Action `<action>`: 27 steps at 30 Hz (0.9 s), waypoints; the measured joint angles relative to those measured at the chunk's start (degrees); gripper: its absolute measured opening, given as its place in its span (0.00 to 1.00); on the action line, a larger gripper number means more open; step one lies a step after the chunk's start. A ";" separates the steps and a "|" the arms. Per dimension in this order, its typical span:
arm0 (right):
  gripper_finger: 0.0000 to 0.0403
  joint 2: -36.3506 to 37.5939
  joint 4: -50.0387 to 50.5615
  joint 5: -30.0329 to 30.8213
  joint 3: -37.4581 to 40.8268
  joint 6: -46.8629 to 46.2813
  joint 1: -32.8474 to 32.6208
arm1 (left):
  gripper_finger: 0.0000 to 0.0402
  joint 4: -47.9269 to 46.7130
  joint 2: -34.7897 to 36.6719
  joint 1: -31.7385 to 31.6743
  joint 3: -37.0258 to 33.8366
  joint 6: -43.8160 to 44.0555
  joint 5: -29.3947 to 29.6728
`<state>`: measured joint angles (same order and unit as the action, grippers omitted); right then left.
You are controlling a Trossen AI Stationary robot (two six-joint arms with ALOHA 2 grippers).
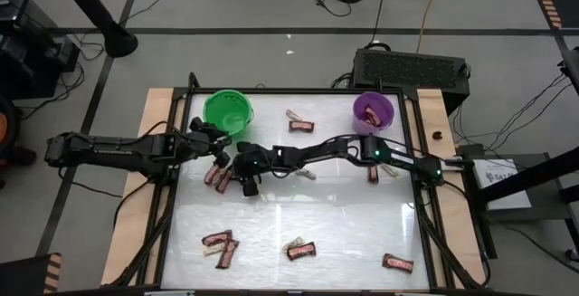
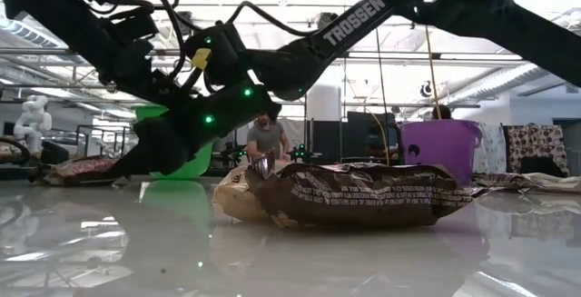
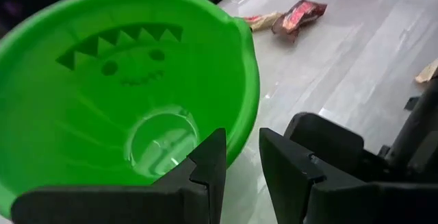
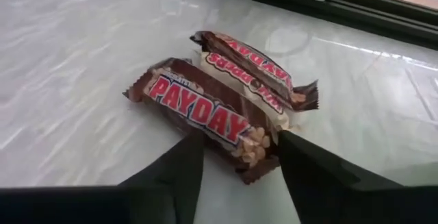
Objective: Sort candy by brand, put in halloween buckets
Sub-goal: Put the brown chocolate bar into the purple bucket
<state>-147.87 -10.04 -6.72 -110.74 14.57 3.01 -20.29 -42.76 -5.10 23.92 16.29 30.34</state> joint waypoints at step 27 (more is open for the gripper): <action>0.00 9.55 16.68 -0.51 0.00 0.54 -1.11 | 0.24 8.79 1.66 10.90 0.00 -8.17 14.05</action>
<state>-138.32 6.64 -7.22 -110.74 15.12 1.89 -11.50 -41.11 5.79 23.92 8.13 44.39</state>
